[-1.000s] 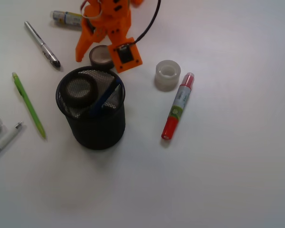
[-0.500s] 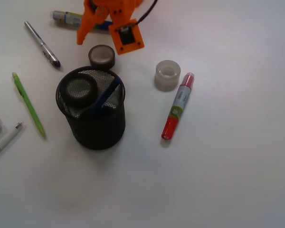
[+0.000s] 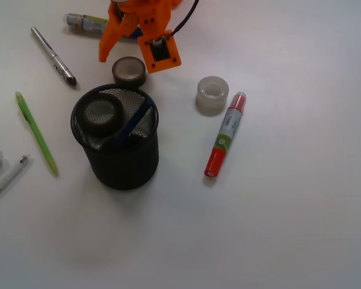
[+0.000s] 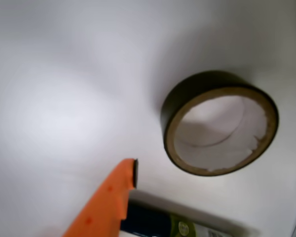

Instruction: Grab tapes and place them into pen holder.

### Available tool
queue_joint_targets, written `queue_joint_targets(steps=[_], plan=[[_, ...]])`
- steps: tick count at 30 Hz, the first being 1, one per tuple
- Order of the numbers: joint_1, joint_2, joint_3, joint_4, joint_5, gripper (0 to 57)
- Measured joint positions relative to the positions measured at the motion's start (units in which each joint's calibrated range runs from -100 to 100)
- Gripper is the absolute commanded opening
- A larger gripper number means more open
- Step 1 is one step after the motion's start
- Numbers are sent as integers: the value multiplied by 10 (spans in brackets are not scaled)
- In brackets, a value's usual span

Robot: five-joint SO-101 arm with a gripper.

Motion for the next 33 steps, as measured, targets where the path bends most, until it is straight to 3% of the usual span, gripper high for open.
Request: queue_joint_targets(steps=[19,26,30,33], plan=[[-19,24,84,-117,0,380],[-38,127,-19,-93,0,379],[-37,192,-96,-39,0,331],[-36,215,-125,-17,0,328]])
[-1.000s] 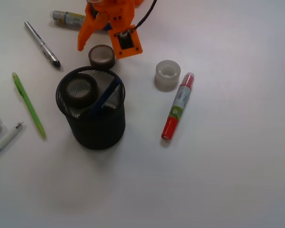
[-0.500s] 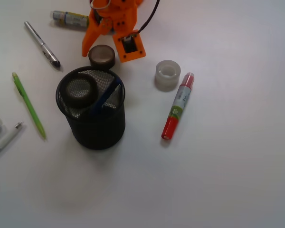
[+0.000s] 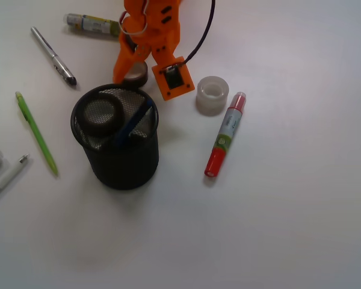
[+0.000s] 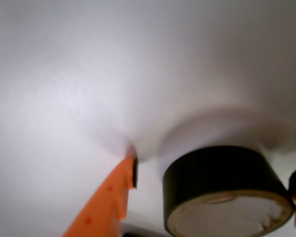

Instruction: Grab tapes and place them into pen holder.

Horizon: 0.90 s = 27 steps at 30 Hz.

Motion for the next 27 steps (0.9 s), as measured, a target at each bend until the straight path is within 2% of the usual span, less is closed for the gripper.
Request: queue_joint_targets(steps=[16,19,24,27], plan=[[-2,-14,-1,6,0,321],[-1,-29,0,6,0,268],[0,-37,0,6,12,130],[0,-37,0,6,26,91]])
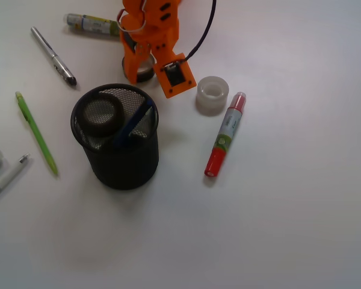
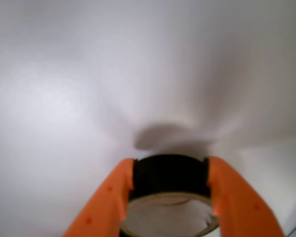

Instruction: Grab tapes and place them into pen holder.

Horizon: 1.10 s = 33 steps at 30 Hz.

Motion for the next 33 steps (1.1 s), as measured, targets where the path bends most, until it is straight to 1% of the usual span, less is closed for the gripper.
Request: queue_joint_targets(steps=[4,5,6,9,12,14,15,21,27,30,33], plan=[[0,0,0,0,6,94],[0,0,0,0,6,117],[0,-1,0,0,6,165],[0,-3,-14,2,13,383],[-27,-3,-61,45,19,355],[-42,-3,-102,110,-15,351],[-53,-8,-125,186,-49,351],[-109,-9,-137,243,-116,351],[-94,-54,-79,242,-128,350],[-49,-91,-2,189,-127,350],[-40,-137,83,117,-113,350]])
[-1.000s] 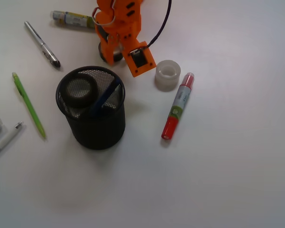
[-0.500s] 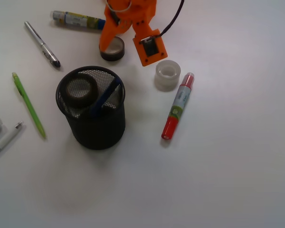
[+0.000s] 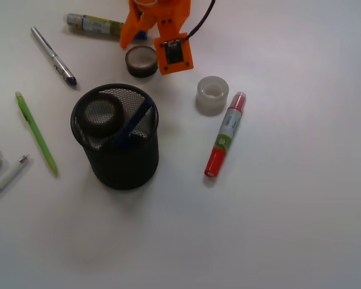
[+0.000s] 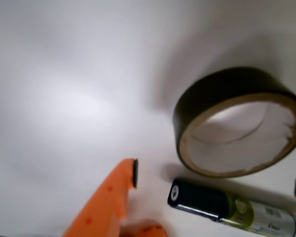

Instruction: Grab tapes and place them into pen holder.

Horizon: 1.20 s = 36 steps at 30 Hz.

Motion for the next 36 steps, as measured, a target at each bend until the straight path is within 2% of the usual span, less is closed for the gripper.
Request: queue_joint_targets(steps=[8,24,36], plan=[[-9,-80,49,-50,5,350],[-98,-86,58,-34,-41,350],[-70,-86,125,-106,-42,350]])
